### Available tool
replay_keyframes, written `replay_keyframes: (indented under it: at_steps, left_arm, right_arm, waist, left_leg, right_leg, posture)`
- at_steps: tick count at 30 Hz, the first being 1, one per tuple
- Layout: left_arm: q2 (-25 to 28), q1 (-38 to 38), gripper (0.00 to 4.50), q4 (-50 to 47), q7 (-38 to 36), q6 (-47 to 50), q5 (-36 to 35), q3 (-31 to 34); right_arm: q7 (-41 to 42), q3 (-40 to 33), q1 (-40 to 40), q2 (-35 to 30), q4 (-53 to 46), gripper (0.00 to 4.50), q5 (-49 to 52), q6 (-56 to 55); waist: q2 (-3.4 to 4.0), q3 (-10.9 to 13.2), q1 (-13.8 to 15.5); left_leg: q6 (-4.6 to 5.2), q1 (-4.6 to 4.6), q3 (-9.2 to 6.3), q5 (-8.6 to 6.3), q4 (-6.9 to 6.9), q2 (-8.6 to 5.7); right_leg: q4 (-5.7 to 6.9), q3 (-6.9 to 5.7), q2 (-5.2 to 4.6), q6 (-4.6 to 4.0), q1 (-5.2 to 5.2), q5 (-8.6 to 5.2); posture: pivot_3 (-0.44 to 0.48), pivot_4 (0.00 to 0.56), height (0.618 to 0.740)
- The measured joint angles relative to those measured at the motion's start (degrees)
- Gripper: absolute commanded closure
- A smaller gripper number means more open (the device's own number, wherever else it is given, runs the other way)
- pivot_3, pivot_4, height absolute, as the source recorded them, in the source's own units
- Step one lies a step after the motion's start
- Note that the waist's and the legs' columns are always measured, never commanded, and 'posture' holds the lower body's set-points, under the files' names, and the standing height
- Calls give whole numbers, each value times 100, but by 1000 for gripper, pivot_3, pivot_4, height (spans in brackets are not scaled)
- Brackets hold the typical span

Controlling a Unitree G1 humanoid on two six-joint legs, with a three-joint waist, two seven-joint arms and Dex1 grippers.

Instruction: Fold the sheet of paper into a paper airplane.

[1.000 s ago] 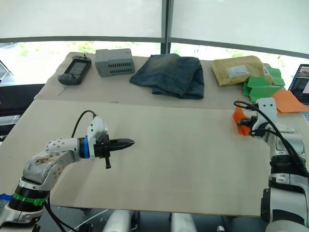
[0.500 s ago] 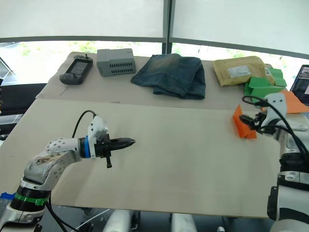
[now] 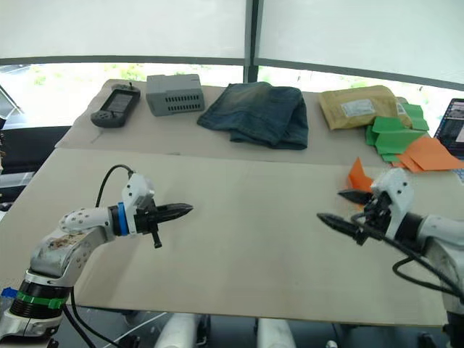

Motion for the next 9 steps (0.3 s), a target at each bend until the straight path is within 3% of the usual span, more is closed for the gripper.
replay_keyframes:
  at_steps: [9]
  left_arm:
    - [-78, 724, 4500, -32, 175, -323, 123, 62]
  right_arm:
    - [120, 716, 721, 257, -14, 36, -468, -1023]
  waist:
    - [2, 1, 28]
  left_leg:
    - [0, -4, 6, 0, 40, 7]
  right_leg:
    - [5, 1, -6, -37, 1, -3]
  posture:
    - [0, 150, 716]
